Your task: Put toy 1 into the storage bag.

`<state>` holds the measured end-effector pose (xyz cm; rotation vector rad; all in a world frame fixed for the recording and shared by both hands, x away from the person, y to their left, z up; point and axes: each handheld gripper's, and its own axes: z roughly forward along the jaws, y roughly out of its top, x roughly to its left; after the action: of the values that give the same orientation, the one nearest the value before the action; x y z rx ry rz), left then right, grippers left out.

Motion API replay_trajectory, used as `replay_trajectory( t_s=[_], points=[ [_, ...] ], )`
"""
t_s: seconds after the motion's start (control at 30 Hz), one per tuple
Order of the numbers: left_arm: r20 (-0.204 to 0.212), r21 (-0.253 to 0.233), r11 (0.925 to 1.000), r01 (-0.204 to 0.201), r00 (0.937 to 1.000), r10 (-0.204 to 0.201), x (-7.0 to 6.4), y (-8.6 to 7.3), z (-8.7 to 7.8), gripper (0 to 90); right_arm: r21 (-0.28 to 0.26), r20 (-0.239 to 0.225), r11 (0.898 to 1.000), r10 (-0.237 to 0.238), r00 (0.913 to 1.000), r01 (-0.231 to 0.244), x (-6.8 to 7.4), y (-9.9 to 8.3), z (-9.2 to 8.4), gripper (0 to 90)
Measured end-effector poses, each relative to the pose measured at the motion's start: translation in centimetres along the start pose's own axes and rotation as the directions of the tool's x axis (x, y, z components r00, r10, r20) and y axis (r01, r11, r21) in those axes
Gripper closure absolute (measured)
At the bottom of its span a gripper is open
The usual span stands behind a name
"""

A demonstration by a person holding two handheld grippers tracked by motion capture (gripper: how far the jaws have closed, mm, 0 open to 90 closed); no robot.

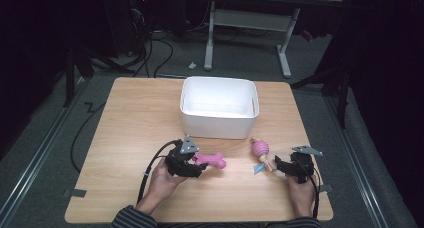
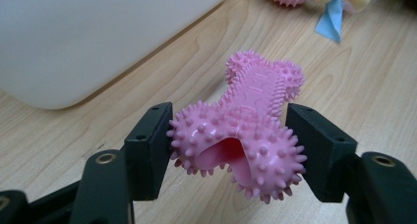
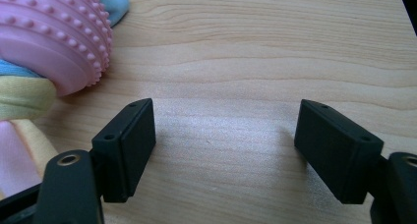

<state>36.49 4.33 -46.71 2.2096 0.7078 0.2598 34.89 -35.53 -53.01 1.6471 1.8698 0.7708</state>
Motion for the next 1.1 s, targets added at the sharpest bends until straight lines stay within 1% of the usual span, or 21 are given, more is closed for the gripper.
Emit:
replay_trajectory(
  t_s=[0.07,0.17,0.3,0.57,0.67,0.8,0.93,0.97,1.07,1.1],
  points=[
    [0.009,-0.004,1.0000,0.006,0.9999,-0.006,0.1,0.2,-0.4,37.0,0.000,0.000,1.000,0.000,1.0000,0.000,0.0,0.0,0.0,23.6],
    [0.005,-0.013,0.9999,0.003,1.0000,-0.003,0.2,0.5,-1.0,37.0,0.000,0.000,1.000,0.000,1.0000,0.000,0.0,0.0,0.0,23.6],
    [0.016,-0.031,0.9995,0.005,0.9999,-0.005,0.5,1.0,-1.9,37.1,0.000,0.000,1.000,0.000,1.0000,0.000,0.0,0.0,0.0,23.6],
    [0.028,-0.067,0.9975,0.019,0.9994,-0.017,1.3,2.3,-4.0,37.2,0.000,0.000,1.000,0.000,1.0000,0.000,0.0,0.0,0.0,23.6],
    [0.028,-0.073,0.9971,0.021,0.9994,-0.019,1.6,2.8,-4.6,37.2,0.000,0.000,1.000,0.000,1.0000,0.000,0.0,0.0,0.0,23.6],
    [0.027,-0.080,0.9967,0.016,0.9995,-0.013,2.0,3.6,-5.4,37.2,-0.001,0.000,1.000,-0.001,1.0000,0.001,0.0,0.0,0.0,23.6],
    [0.040,-0.096,0.9952,0.016,0.9991,-0.012,2.3,4.4,-6.3,37.3,0.000,0.000,1.000,-0.001,1.0000,0.001,0.0,0.0,0.0,23.6],
    [0.043,-0.099,0.9949,0.017,0.9990,-0.013,2.5,4.8,-6.6,37.3,0.000,0.000,1.000,0.000,1.0000,0.000,0.0,0.0,0.0,23.6],
    [0.047,-0.101,0.9947,0.018,0.9988,-0.013,2.8,5.3,-6.9,37.3,0.000,0.000,1.000,-0.001,1.0000,0.001,0.0,0.0,0.0,23.6],
    [0.051,-0.101,0.9947,0.019,0.9986,-0.014,3.1,5.8,-7.2,37.3,0.000,0.000,1.000,-0.001,1.0000,0.001,0.0,0.0,0.0,23.6]
  ],
)
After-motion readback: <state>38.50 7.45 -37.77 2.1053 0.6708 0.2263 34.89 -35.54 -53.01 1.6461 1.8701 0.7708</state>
